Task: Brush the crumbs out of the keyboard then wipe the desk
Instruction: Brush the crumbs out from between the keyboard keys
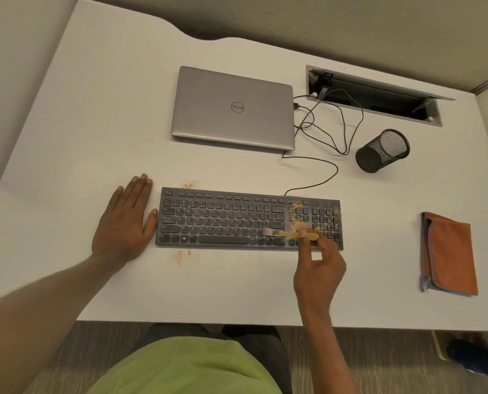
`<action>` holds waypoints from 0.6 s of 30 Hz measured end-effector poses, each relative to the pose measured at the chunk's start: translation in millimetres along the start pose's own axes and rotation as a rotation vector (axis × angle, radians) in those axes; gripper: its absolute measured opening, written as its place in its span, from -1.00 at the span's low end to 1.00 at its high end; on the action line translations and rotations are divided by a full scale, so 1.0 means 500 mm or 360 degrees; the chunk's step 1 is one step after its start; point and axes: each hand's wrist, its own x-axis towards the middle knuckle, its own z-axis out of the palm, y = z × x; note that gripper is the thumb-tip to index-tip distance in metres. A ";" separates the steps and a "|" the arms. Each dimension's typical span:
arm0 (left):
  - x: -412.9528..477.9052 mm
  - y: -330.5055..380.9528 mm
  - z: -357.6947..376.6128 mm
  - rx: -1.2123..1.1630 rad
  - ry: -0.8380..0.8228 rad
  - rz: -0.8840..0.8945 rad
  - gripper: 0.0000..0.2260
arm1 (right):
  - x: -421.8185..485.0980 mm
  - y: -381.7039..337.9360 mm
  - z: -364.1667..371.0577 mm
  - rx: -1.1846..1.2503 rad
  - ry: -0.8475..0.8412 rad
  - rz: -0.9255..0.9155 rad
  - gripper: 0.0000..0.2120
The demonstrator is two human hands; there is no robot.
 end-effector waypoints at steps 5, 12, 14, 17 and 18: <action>0.000 0.000 0.000 -0.0002 0.0015 0.0006 -0.38 | 0.007 0.029 0.001 -0.0159 0.0088 0.0018 -0.95; 0.000 -0.001 0.002 -0.0002 0.0023 0.0007 -0.38 | 0.001 0.019 -0.019 -0.0131 0.0279 0.0008 -0.92; 0.000 -0.002 0.001 -0.0009 0.0026 0.0012 -0.38 | -0.015 0.005 -0.005 -0.0047 0.0128 -0.0049 -0.91; -0.001 -0.001 0.001 -0.0017 0.0034 0.0018 -0.38 | -0.028 0.003 0.016 -0.0028 -0.0071 -0.0103 -0.93; -0.001 -0.001 0.001 -0.0017 0.0033 0.0016 -0.38 | -0.029 0.006 0.019 -0.0060 -0.0110 -0.0115 -0.93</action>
